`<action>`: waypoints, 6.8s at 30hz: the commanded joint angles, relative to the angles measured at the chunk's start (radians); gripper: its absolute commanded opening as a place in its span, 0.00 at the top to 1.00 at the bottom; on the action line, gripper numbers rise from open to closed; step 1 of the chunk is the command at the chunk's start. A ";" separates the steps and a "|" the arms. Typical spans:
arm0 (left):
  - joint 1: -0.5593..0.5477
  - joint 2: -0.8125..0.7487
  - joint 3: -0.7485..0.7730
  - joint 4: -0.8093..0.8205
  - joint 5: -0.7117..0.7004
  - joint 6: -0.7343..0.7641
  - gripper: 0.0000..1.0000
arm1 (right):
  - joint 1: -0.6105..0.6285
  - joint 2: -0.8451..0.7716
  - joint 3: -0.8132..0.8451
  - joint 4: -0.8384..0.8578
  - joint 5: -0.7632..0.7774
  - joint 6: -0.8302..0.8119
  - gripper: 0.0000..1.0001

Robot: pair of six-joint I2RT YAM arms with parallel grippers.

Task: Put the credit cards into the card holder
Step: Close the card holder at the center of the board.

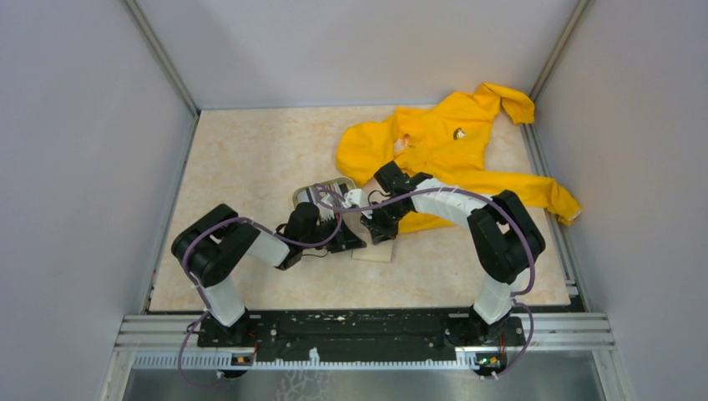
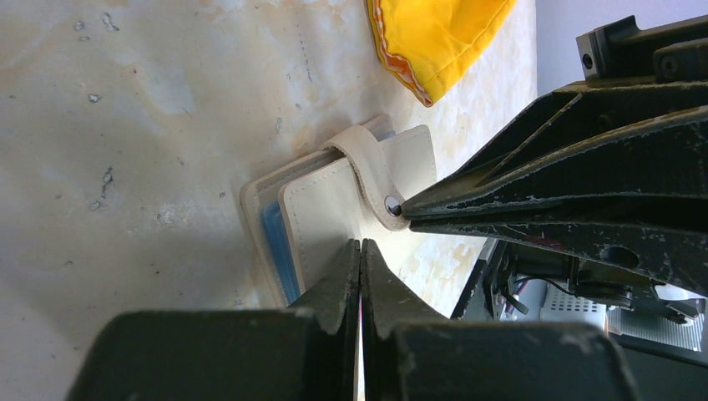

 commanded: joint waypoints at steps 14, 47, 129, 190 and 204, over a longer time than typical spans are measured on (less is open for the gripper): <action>0.004 0.012 -0.020 -0.026 -0.039 0.018 0.99 | 0.026 -0.001 0.005 -0.008 0.064 -0.010 1.00; 0.004 0.014 -0.019 -0.015 -0.022 0.011 0.99 | 0.032 0.015 0.019 0.012 0.061 0.043 1.00; 0.003 0.054 -0.012 0.098 -0.021 -0.102 0.94 | 0.010 -0.050 0.018 0.043 0.093 0.068 0.99; 0.003 0.055 -0.012 0.086 -0.023 -0.100 0.96 | 0.038 -0.061 0.011 0.048 0.111 0.051 1.00; 0.003 0.059 -0.013 0.092 -0.018 -0.100 0.97 | 0.066 -0.042 0.003 0.065 0.139 0.062 1.00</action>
